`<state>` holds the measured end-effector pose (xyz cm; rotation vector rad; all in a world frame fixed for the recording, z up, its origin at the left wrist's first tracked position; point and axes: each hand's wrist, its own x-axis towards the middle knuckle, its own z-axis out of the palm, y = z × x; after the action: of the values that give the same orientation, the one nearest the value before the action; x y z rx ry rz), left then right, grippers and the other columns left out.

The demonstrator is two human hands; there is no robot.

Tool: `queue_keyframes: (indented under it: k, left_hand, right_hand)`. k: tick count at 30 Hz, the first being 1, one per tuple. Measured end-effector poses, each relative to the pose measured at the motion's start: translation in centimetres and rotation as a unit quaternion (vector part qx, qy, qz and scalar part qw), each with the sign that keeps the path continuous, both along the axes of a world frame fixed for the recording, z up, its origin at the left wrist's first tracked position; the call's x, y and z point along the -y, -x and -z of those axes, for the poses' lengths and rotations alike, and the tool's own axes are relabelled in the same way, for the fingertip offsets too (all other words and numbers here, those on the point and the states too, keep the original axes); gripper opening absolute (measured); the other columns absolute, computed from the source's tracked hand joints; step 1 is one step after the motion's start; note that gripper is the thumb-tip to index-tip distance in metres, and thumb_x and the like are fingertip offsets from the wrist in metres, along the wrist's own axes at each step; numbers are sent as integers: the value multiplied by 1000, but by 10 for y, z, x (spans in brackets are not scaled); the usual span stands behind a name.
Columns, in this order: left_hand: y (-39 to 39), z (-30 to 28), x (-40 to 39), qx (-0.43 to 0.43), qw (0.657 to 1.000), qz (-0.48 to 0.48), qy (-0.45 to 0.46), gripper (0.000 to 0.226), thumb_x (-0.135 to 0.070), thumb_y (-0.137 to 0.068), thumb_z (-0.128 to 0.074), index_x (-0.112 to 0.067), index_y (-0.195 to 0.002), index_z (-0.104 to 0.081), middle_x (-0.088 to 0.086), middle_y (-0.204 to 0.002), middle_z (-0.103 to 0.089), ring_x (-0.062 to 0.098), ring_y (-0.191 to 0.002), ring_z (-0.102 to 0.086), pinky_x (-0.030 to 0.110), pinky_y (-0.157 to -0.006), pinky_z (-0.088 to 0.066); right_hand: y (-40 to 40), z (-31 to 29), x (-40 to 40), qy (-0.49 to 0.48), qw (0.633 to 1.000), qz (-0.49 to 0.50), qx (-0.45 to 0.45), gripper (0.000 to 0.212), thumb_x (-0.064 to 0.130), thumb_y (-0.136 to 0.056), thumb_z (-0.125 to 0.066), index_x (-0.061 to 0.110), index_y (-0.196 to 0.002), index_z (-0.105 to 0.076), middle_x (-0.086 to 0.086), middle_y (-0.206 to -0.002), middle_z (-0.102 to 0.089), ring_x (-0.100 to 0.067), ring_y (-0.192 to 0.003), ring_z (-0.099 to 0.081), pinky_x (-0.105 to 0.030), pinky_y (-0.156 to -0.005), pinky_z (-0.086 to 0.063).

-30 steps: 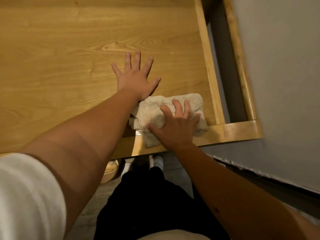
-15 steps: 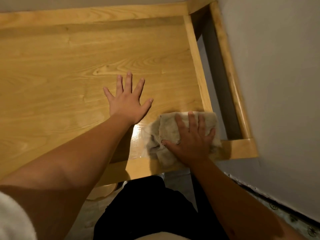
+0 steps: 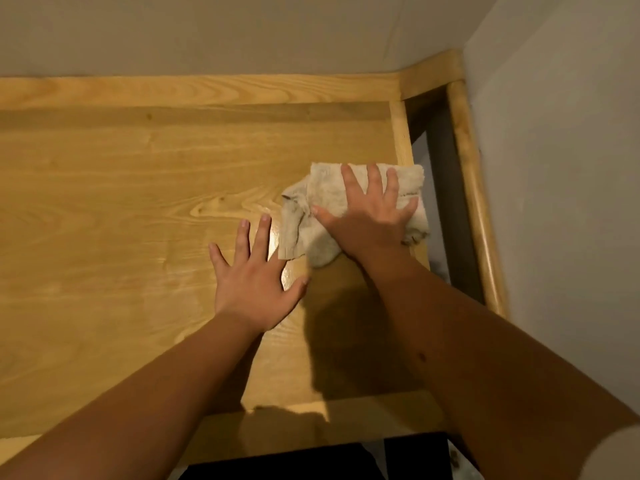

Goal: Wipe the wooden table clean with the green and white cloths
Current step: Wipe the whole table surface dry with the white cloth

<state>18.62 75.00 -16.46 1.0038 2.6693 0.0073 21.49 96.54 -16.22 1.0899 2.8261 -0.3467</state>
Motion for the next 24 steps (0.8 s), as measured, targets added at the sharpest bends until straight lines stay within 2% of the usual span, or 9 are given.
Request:
queue_keyframes:
  k: [1,4,6,13,17,20,24]
  left_hand:
    - [0,0,0,-3,1000,0,-3,67,-77,-89,-28,-40,-142,-45,3,-169,-5,33,-155,4,75,-108,-5]
    - [-1,1,0,-14,1000,6,-1,75,-79,-90,-26,-40,-155,-28,4,-169,-9,35,-154,-3,76,-107,-8]
    - [0,1,0,-14,1000,6,0,78,-78,-90,-30,-40,-157,-23,6,-168,-10,36,-154,-5,76,-107,-10]
    - [1,4,0,-22,1000,15,-8,81,-76,-86,-39,-37,-156,-29,7,-167,-13,38,-152,-11,76,-106,-13]
    - [2,3,-1,-17,1000,8,-4,80,-76,-86,-40,-39,-156,-27,6,-168,-12,37,-153,-9,75,-108,-13]
    - [1,3,0,-6,1000,5,2,80,-79,-88,-32,-41,-158,-19,3,-168,-2,34,-154,0,74,-110,-10]
    - [2,4,-1,4,1000,-2,5,79,-81,-88,-24,-45,-157,-8,-3,-167,10,31,-154,8,70,-112,-2]
  right_hand:
    - [16,2,-9,5,1000,-2,5,94,96,-67,-23,49,-148,-16,0,-165,-16,-32,-151,-5,-74,-103,-1]
    - [53,7,-32,1,1000,-16,-9,95,96,-68,-20,48,-149,-17,0,-165,-15,-32,-151,-3,-75,-104,0]
    - [77,9,-45,-5,1000,-18,-20,95,96,-68,-21,47,-149,-19,-1,-164,-17,-33,-151,-4,-75,-105,-1]
    - [160,5,-86,-2,999,-31,-16,94,95,-68,-20,46,-149,-22,-2,-164,-15,-32,-151,-3,-73,-106,-1]
    - [171,3,-89,14,999,-27,-18,93,94,-67,-24,45,-147,-22,-5,-162,-16,-33,-150,-2,-73,-108,-2]
    - [163,-4,-86,13,999,-39,11,95,94,-68,-20,44,-149,-20,-5,-164,-11,-32,-151,0,-74,-107,-3]
    - [123,-5,-68,-1,998,-61,6,97,95,-68,-22,41,-149,-21,-7,-162,-16,-33,-150,-4,-74,-106,-7]
